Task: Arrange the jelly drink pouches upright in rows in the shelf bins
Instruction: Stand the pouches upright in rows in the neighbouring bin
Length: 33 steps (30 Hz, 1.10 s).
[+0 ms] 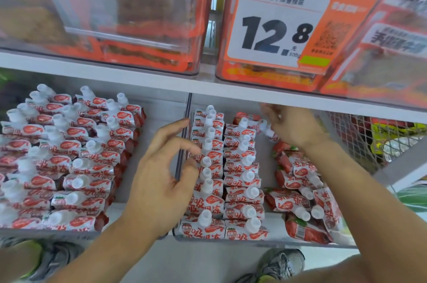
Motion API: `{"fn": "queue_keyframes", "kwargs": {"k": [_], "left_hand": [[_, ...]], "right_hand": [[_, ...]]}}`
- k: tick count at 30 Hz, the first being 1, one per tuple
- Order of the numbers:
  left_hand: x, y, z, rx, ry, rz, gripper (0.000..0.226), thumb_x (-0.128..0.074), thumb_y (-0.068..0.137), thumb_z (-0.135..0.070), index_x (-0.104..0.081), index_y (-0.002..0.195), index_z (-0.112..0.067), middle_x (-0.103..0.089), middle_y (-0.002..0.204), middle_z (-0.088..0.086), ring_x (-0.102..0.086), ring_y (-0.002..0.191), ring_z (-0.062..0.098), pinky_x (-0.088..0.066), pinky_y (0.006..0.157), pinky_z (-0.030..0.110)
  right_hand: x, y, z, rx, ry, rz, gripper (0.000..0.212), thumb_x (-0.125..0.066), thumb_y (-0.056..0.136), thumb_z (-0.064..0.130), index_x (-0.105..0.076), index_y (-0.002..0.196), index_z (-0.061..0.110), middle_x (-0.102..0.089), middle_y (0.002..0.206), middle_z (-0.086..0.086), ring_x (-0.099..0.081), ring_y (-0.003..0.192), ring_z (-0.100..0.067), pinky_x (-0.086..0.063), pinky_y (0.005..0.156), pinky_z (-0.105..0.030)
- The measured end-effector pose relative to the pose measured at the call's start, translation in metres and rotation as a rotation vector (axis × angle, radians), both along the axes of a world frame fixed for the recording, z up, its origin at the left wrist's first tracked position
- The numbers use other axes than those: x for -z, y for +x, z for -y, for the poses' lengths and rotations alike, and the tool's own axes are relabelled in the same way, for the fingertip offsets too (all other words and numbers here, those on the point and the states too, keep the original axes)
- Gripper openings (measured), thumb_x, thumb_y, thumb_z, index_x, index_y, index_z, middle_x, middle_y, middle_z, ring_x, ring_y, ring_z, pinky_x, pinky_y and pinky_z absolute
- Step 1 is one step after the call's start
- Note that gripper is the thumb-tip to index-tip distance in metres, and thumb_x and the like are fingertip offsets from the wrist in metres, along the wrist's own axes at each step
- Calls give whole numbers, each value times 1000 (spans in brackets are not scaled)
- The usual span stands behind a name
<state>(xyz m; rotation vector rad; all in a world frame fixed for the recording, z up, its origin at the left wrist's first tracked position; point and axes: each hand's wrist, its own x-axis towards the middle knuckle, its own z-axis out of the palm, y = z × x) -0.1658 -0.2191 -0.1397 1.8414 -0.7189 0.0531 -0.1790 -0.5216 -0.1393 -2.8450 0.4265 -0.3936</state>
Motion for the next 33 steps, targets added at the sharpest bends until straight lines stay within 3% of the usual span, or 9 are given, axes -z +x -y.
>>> {"fn": "queue_keyframes", "kwargs": {"k": [5,9,13,18,21,23,25,28,33], "left_hand": [[0,0,-1,9,7,0,15,-56,83,-17,-65,88,-28,-46,138,-18,-42,128,-5,-30,83,-5],[1,0,0,7,-2,0,15,-55,83,-17,-65,88,-28,-46,138,-19,-42,127,-6,-31,80,-6],[0,-1,0,17,-20,-6,14,-53,83,-21,-64,88,-28,-47,137,-18,-43,127,-6,-33,74,-7],[2,0,0,6,-10,3,14,-54,83,-20,-64,87,-28,-47,137,-18,-43,129,-1,-30,81,-6],[2,0,0,13,-2,3,14,-54,83,-21,-64,88,-29,-46,138,-18,-42,130,-1,-30,85,-5],[2,0,0,16,-13,3,14,-51,82,-25,-64,88,-29,-47,137,-18,-43,128,-3,-30,84,-6],[1,1,0,12,-13,3,16,-49,80,-29,-63,87,-30,-47,137,-18,-43,128,-3,-30,82,-6],[2,0,0,13,-10,3,15,-50,82,-28,-64,87,-29,-46,137,-18,-43,127,-5,-31,79,-6],[2,1,0,20,-13,9,21,-54,79,-11,-65,89,-26,-46,138,-17,-42,125,-9,-31,78,-7]], "right_hand": [[-6,-4,-3,-34,26,-433,60,-73,82,23,-47,135,32,-57,131,-4,-54,119,-29,-45,95,-35],[7,3,-1,-6,-89,-211,32,-69,86,19,-59,115,26,-68,116,-6,-61,108,-32,-49,91,-36],[10,3,2,-31,-5,-50,13,-61,92,17,-66,104,21,-72,93,-2,-68,89,-26,-54,82,-39],[16,12,-18,-39,449,132,18,-68,92,21,-71,103,7,-72,99,0,-67,87,-6,-54,84,-26],[5,10,-18,16,876,46,30,-63,95,23,-68,121,11,-69,110,11,-62,95,8,-46,89,-14],[0,3,-9,10,950,-30,31,-64,93,9,-67,124,12,-67,121,7,-61,107,3,-46,85,-5],[3,-1,-5,-27,771,-100,29,-62,93,2,-66,118,15,-67,121,3,-60,113,-7,-48,89,-11],[16,4,-5,-70,447,-27,18,-59,96,8,-66,107,21,-71,111,0,-64,109,-15,-51,99,-37],[14,15,-14,-141,118,-20,21,-52,100,23,-65,116,22,-71,108,-6,-64,100,-29,-53,83,-43]]}}
